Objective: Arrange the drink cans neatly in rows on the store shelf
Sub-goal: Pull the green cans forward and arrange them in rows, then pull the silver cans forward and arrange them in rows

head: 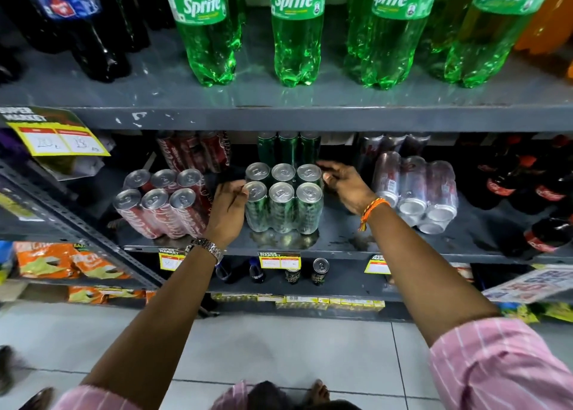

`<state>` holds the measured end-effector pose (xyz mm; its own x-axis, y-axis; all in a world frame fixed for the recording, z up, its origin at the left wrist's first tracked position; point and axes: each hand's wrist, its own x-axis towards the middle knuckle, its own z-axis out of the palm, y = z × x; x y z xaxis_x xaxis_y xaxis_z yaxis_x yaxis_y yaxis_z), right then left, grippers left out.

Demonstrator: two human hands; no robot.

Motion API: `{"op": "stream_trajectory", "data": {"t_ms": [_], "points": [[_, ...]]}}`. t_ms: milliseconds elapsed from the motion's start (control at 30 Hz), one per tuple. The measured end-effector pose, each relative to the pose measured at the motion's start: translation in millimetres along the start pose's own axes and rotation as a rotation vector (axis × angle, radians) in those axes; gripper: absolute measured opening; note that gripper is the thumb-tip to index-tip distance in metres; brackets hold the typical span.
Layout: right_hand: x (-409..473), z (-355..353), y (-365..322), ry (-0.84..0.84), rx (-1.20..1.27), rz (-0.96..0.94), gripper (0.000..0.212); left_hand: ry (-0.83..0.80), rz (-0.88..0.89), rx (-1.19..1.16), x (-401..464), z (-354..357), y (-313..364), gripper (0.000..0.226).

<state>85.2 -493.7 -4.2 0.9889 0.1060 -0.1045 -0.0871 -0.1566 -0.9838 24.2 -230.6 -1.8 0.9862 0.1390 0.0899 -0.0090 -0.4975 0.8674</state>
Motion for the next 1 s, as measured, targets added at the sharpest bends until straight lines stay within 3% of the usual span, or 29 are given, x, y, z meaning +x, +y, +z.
{"op": "stream_trajectory", "data": {"t_ms": [133,267,400,533,633,733,867,1000], "points": [[-12.9,-34.1,-4.1,0.249,0.112,0.003,0.038,0.127,-0.02,-0.074,16.0,-7.6,10.7,0.033],[-27.2,-75.6,-0.9,0.498,-0.056,-0.105,0.027,0.166,0.073,-0.209,19.3,8.7,58.2,0.03],[-47.1,-111.9,10.4,0.753,-0.113,-0.086,0.02,-0.066,0.186,-0.289,9.5,57.0,102.7,0.028],[-64.0,-146.7,18.6,0.956,-0.192,0.038,0.022,-0.267,0.122,-0.152,11.2,123.2,129.7,0.041],[-69.8,-172.3,18.4,0.922,-0.278,0.208,0.025,-0.413,-0.038,-0.079,15.7,170.6,145.8,0.049],[-67.4,-196.7,27.2,0.788,-0.263,0.418,0.053,-0.516,-0.171,-0.146,14.6,210.3,161.2,0.009],[-56.5,-214.2,36.4,0.695,-0.16,0.505,0.078,-0.465,-0.309,-0.21,28.3,252.8,158.0,0.03],[-44.7,-216.8,32.7,0.647,-0.162,0.492,0.082,-0.432,-0.384,-0.236,46.6,276.5,144.8,0.022]]}}
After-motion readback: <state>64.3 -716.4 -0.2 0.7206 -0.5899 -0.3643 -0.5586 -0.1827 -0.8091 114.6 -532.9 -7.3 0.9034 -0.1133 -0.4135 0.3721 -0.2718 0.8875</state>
